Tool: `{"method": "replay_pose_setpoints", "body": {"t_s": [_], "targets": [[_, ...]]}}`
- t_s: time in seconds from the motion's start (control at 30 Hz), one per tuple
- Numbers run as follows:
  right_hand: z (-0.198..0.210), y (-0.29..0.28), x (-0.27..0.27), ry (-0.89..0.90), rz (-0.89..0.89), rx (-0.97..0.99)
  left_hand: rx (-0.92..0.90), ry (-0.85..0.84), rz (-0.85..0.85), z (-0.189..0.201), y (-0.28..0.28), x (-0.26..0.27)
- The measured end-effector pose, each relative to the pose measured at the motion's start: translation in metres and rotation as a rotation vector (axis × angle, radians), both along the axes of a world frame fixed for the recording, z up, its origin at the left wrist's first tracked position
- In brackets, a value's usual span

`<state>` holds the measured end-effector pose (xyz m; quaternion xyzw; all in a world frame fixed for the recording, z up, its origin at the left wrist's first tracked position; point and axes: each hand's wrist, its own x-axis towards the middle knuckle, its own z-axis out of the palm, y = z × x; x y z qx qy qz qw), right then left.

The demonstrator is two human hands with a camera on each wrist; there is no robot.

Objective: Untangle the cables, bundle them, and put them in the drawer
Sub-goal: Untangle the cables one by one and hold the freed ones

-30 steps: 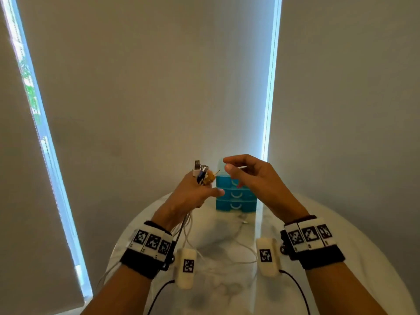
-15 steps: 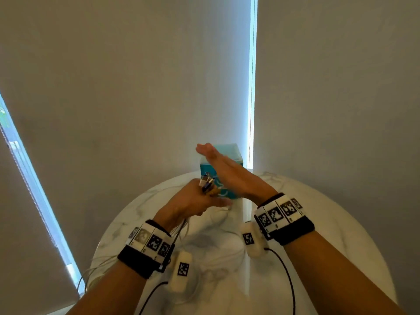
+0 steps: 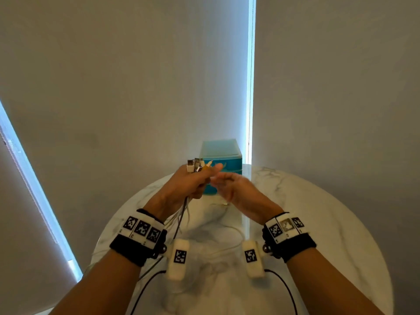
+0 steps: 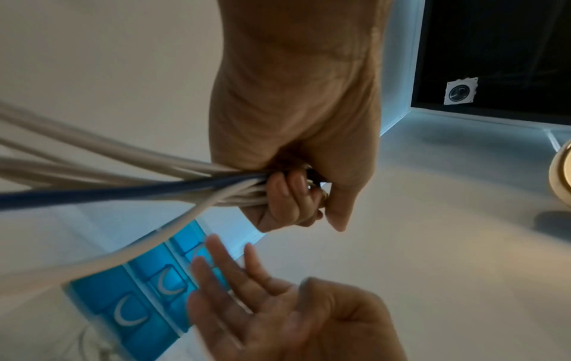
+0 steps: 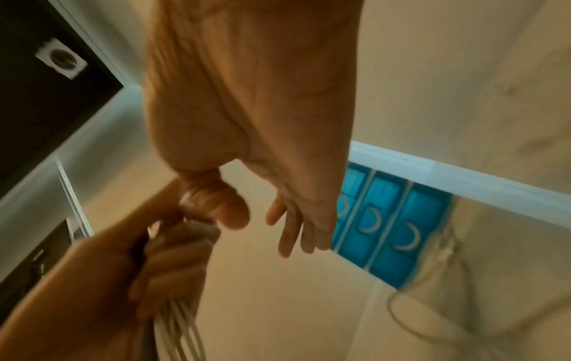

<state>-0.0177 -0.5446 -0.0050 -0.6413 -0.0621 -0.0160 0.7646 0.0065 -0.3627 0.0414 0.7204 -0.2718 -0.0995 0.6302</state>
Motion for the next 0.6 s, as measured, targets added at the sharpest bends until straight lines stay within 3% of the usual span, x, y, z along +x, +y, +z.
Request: {"method": "replay_pose_setpoints", "body": {"t_s": [0.13,0.2,0.43,0.6], "targets": [[0.0,0.032,-0.011,0.044,0.39,-0.012,0.084,-0.052,-0.046,0.012,-0.006,0.003],[0.005,0.049,-0.014,-0.004,0.468,-0.071,0.194,-0.105,-0.067,0.021,-0.006,0.0],[0.013,0.08,-0.012,0.103,0.424,-0.031,0.54,-0.316,-0.141,0.054,0.003,0.001],[0.013,0.075,-0.01,0.135,0.286,0.222,0.423,-0.297,-0.236,0.052,0.024,-0.002]]}}
